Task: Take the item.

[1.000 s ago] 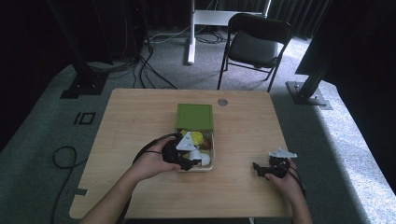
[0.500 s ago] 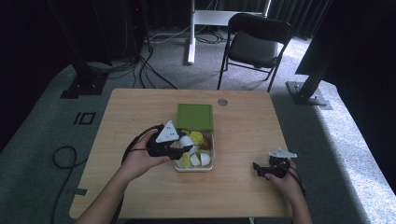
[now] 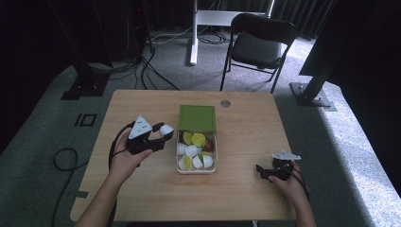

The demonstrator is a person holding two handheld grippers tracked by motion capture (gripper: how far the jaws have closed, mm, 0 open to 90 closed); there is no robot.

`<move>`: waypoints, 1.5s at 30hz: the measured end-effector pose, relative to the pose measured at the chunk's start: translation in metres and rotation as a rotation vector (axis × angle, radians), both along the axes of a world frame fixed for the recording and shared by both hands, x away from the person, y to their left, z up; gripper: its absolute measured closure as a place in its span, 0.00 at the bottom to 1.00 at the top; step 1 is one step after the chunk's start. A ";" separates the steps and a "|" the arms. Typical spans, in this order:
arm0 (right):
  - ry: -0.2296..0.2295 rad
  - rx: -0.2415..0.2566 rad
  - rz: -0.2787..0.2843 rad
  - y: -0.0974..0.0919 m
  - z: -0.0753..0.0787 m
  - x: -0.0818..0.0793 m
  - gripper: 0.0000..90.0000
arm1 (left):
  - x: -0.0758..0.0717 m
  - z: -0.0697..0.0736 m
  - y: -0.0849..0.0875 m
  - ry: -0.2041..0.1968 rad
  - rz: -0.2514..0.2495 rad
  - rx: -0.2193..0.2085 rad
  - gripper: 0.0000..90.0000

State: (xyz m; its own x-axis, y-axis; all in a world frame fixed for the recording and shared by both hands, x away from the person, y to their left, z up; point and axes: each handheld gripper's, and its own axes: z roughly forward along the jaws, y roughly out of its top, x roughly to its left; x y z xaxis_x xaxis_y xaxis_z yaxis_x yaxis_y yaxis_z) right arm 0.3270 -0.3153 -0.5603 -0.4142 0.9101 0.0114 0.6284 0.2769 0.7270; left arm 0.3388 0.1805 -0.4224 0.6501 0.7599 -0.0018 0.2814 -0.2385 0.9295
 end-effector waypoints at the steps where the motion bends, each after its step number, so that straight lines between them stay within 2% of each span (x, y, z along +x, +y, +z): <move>1: 0.001 0.000 0.000 0.000 0.000 0.000 0.14 | 0.002 -0.004 0.003 0.007 0.019 -0.015 0.54; 5: 0.001 0.000 0.000 0.000 0.000 0.000 0.14 | 0.009 -0.026 0.016 0.042 0.094 -0.052 0.54; 7: 0.001 0.001 -0.001 0.000 0.000 0.000 0.14 | 0.012 -0.037 0.021 0.063 0.119 -0.049 0.54; 10: 0.001 0.000 0.000 0.000 0.000 0.000 0.14 | 0.017 -0.053 0.028 0.080 0.170 -0.070 0.54; 11: 0.001 0.000 0.000 0.000 0.000 0.000 0.14 | 0.017 -0.053 0.028 0.080 0.170 -0.070 0.54; 13: 0.001 0.001 0.000 0.000 0.000 0.000 0.14 | 0.024 -0.069 0.036 0.109 0.215 -0.099 0.54; 15: 0.001 0.001 0.000 0.000 0.000 0.000 0.14 | 0.026 -0.072 0.037 0.121 0.222 -0.097 0.54; 16: 0.001 0.000 0.000 0.000 0.000 0.000 0.14 | 0.028 -0.077 0.039 0.133 0.229 -0.115 0.54; 21: 0.001 0.001 0.000 0.000 0.000 0.000 0.14 | 0.037 -0.091 0.042 0.166 0.246 -0.133 0.54; 23: 0.001 0.001 0.000 0.000 0.000 0.000 0.14 | 0.042 -0.096 0.042 0.178 0.263 -0.116 0.54; 27: 0.001 0.001 -0.001 0.000 0.000 0.000 0.14 | 0.051 -0.101 0.045 0.217 0.284 -0.119 0.54; 29: 0.001 0.001 0.000 0.000 0.000 0.000 0.14 | 0.056 -0.104 0.045 0.254 0.292 -0.102 0.54; 31: 0.001 0.001 0.000 0.000 0.000 0.000 0.14 | 0.057 -0.106 0.043 0.256 0.296 -0.058 0.54; 32: 0.001 0.001 0.000 0.000 0.000 0.000 0.14 | 0.058 -0.107 0.043 0.261 0.302 -0.054 0.54; 33: 0.001 0.001 0.000 0.000 0.000 0.000 0.14 | 0.059 -0.109 0.043 0.276 0.296 -0.068 0.54; 36: 0.001 0.001 -0.001 0.000 0.000 0.000 0.14 | 0.061 -0.113 0.044 0.300 0.297 -0.071 0.54; 38: 0.001 0.001 -0.001 0.000 0.000 0.000 0.14 | 0.062 -0.115 0.044 0.291 0.313 -0.064 0.54; 42: 0.001 0.000 0.000 0.000 0.000 0.000 0.14 | 0.063 -0.118 0.046 0.316 0.325 -0.058 0.54; 44: 0.001 0.001 -0.001 0.000 0.000 0.000 0.14 | 0.063 -0.121 0.047 0.305 0.322 -0.024 0.54; 45: 0.001 0.001 -0.001 0.000 0.000 0.000 0.14 | 0.063 -0.122 0.047 0.299 0.325 -0.028 0.54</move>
State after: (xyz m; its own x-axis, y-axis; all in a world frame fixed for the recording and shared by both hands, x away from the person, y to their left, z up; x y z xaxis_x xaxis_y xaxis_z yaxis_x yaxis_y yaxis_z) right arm 0.3270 -0.3153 -0.5603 -0.4136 0.9104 0.0124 0.6293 0.2760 0.7265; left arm 0.4015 0.2280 -0.5442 0.3450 0.9218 -0.1768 0.5953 -0.0692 0.8005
